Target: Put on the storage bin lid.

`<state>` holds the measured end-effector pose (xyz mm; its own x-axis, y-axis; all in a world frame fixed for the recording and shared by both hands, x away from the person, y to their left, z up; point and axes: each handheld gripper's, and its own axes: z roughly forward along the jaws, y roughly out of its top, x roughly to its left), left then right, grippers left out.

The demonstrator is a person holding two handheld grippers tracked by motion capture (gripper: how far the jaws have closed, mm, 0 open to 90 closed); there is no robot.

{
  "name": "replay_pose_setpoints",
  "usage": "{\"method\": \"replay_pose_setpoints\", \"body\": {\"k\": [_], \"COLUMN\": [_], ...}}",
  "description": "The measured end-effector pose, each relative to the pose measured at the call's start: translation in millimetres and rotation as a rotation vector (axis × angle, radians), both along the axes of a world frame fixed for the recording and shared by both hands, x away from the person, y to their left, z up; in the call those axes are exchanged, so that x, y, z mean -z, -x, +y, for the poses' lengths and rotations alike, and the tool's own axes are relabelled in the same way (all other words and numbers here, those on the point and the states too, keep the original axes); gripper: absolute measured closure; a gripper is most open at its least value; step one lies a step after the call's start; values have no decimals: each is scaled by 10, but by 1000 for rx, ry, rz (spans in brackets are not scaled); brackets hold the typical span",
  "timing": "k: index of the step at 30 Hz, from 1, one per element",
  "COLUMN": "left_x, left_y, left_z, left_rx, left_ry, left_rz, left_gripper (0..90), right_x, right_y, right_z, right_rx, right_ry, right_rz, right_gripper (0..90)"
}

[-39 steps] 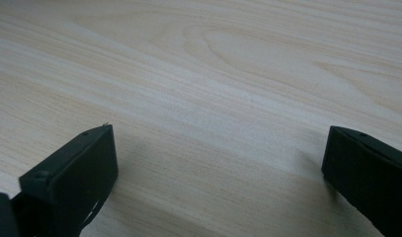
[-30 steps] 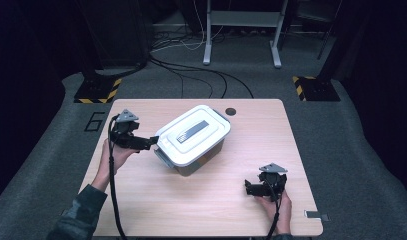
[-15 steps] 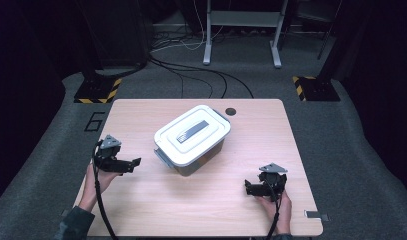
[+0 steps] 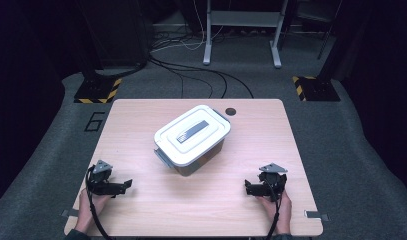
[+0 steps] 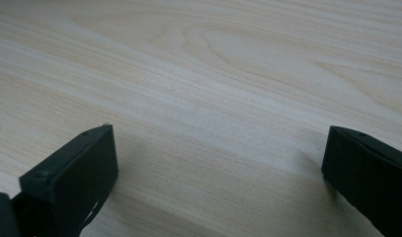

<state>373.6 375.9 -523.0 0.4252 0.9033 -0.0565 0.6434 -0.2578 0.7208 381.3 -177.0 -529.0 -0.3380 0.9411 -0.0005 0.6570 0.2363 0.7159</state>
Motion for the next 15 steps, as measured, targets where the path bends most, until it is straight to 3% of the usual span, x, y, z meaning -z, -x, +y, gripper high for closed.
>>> {"method": "replay_pose_setpoints", "body": {"k": [2, 6, 15], "left_x": [58, 78, 79], "left_y": [45, 99, 85], "left_z": [5, -27, -39], "left_rx": [1, -3, -19], "left_ry": [-3, -52, -50], "left_rz": [-6, -13, -15], "left_gripper": [0, 0, 0], "right_x": [0, 0, -1], "right_y": [0, 0, 0], "right_z": [0, 1, 2], "right_rx": [0, 0, 2], "right_ry": [0, 0, 0], "right_rz": [0, 0, 0], "right_gripper": [0, 0, 0]}}
